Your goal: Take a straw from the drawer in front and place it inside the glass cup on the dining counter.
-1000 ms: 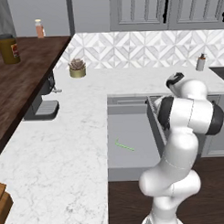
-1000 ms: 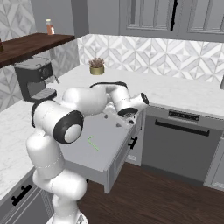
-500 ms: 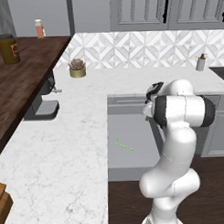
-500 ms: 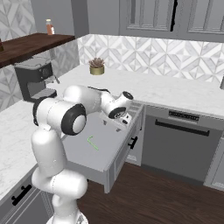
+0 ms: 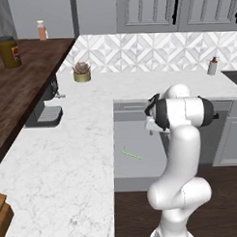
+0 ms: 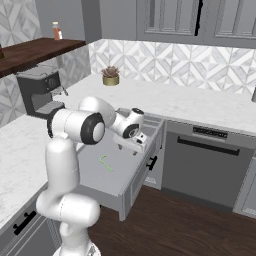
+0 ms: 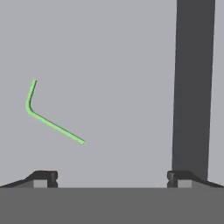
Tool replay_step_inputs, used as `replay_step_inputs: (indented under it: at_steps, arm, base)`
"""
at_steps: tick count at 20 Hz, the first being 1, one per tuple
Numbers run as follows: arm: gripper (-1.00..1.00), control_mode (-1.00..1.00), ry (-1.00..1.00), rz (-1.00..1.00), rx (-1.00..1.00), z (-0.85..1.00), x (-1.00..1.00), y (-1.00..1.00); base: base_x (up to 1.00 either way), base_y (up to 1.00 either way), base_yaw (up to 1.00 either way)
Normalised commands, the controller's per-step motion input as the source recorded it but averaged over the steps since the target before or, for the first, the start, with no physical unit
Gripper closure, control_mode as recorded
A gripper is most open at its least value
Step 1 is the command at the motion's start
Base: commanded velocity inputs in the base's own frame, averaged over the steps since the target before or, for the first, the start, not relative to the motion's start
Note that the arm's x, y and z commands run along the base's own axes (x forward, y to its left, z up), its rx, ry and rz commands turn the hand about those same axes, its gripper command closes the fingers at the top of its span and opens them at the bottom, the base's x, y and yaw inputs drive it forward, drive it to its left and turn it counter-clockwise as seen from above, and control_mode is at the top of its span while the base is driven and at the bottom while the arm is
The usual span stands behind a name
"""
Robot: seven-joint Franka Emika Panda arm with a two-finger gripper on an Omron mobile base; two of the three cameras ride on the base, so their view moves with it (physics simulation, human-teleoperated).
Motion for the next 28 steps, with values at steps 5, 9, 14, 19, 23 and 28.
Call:
replay_step_inputs:
  at_steps: [5,9,14,19,23,28]
  arm:
    - [-1.00,-1.00,0.07,0.00,-0.09,-0.46,0.25,0.00]
    - [-1.00,-1.00,0.05,0.00,-0.11,-0.51,0.21,-0.08]
    - [-1.00,-1.00,0.01,0.00,-0.11,-0.43,0.07,-0.27]
    - [-1.00,-1.00,0.03,-0.02,-0.11,-0.39,0.03,-0.45]
    - [-1.00,-1.00,0.00,-0.07,-0.13,-0.14,-0.06,-0.84]
    - [-1.00,-1.00,0.00,-0.10,-0.11,0.00,-0.23,-1.00]
  base:
    - [0.00,0.00,0.00]
    - [0.00,0.00,0.00]
    - [0.00,0.00,0.00]
    - [0.00,0.00,0.00]
    - [0.00,0.00,0.00]
    - [0.00,0.00,0.00]
